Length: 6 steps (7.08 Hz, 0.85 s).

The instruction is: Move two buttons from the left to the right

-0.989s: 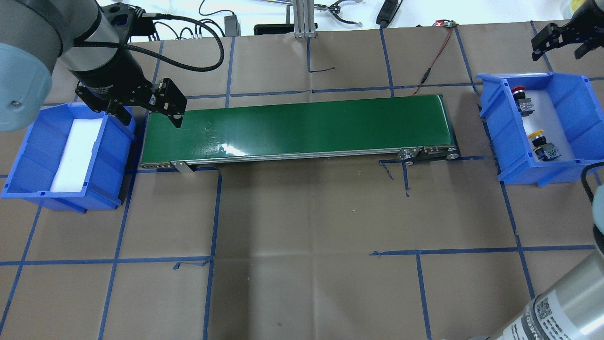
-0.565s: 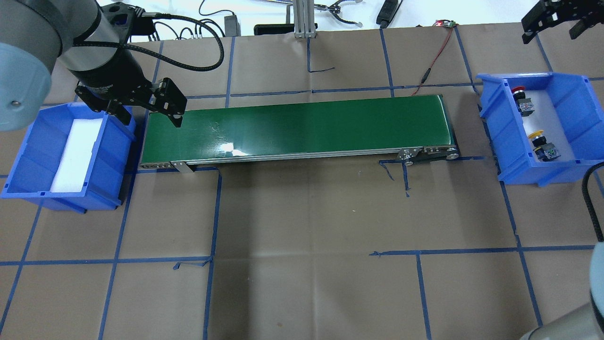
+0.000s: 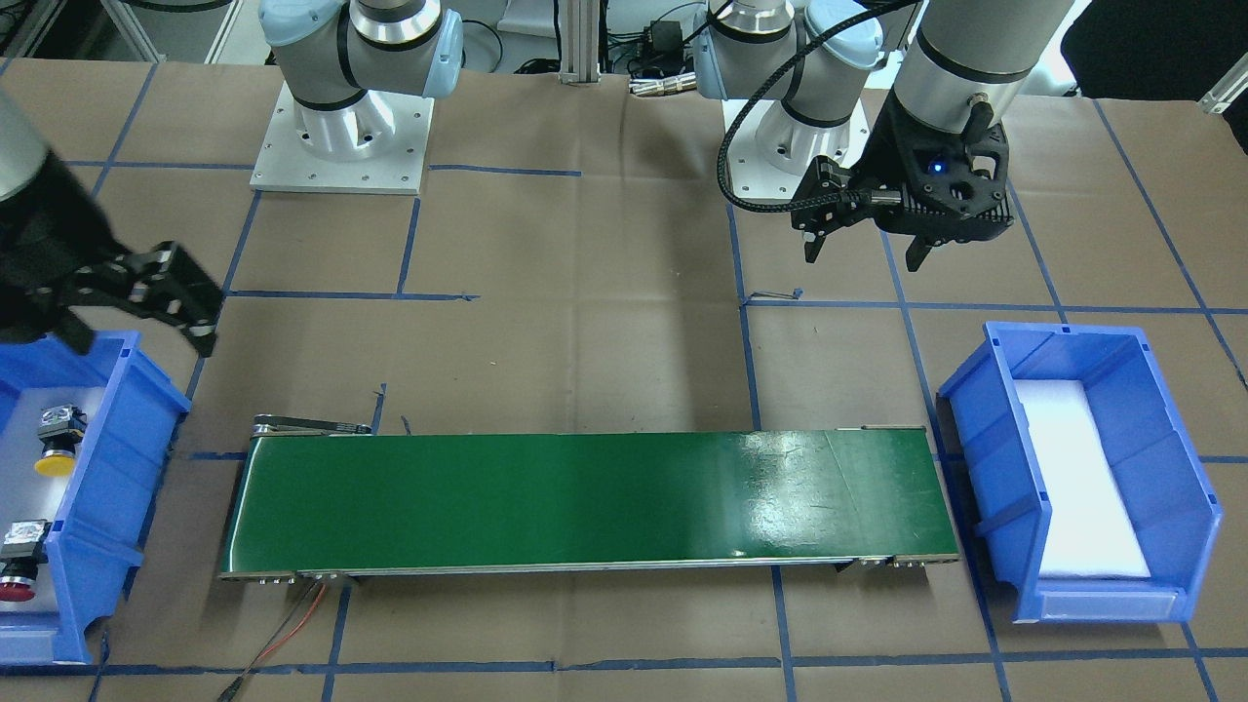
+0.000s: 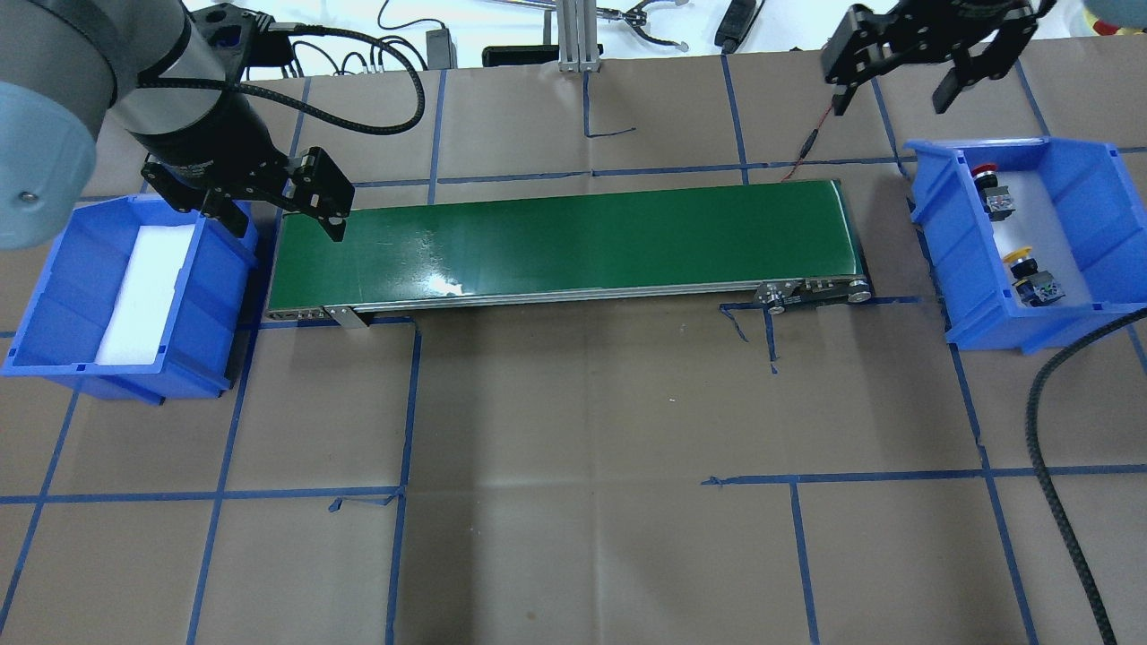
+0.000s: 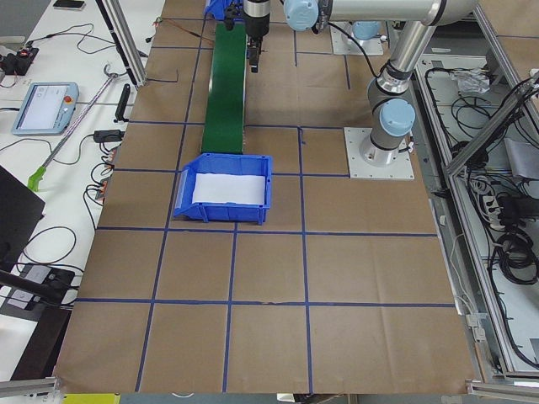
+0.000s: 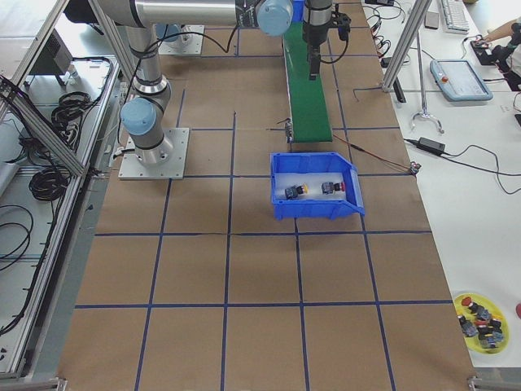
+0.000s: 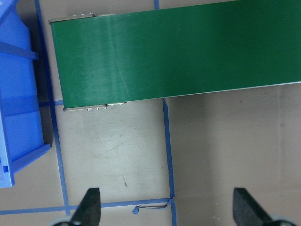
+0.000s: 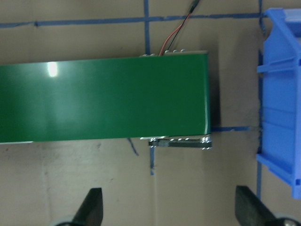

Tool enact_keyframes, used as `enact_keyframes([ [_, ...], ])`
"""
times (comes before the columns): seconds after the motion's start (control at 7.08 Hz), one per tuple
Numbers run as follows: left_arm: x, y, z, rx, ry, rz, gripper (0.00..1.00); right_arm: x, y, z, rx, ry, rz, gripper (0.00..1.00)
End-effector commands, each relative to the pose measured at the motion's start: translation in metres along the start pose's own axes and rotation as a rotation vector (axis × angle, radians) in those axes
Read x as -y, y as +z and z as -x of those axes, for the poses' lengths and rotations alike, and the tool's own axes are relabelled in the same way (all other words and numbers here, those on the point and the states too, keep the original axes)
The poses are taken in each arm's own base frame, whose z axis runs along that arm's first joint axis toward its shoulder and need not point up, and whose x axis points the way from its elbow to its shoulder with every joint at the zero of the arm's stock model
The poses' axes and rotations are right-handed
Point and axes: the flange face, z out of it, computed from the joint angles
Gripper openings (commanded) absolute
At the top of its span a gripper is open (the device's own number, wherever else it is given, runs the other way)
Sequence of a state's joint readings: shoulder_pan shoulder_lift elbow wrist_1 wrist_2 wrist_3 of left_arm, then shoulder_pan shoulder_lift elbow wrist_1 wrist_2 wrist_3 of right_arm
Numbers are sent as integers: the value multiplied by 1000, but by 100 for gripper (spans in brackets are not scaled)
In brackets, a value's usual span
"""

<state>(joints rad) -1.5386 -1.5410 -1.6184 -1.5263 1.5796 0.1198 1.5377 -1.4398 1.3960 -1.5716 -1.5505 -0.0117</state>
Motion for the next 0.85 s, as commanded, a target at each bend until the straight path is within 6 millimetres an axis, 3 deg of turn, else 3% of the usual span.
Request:
enact_keyframes([
  [0.0, 0, 0, 0, 0, 0, 1, 100, -78, -1, 51, 5, -30, 10, 100],
  [0.14, 0, 1, 0, 0, 1, 2, 100, -104, 16, 48, 0, -33, 43, 100],
  [0.28, -1, 0, 0, 0, 1, 2, 100, -114, 21, 47, 2, -42, 56, 100],
  [0.71, -1, 6, 2, -1, -2, 11, 100, -111, 22, 38, 9, -23, 65, 100],
])
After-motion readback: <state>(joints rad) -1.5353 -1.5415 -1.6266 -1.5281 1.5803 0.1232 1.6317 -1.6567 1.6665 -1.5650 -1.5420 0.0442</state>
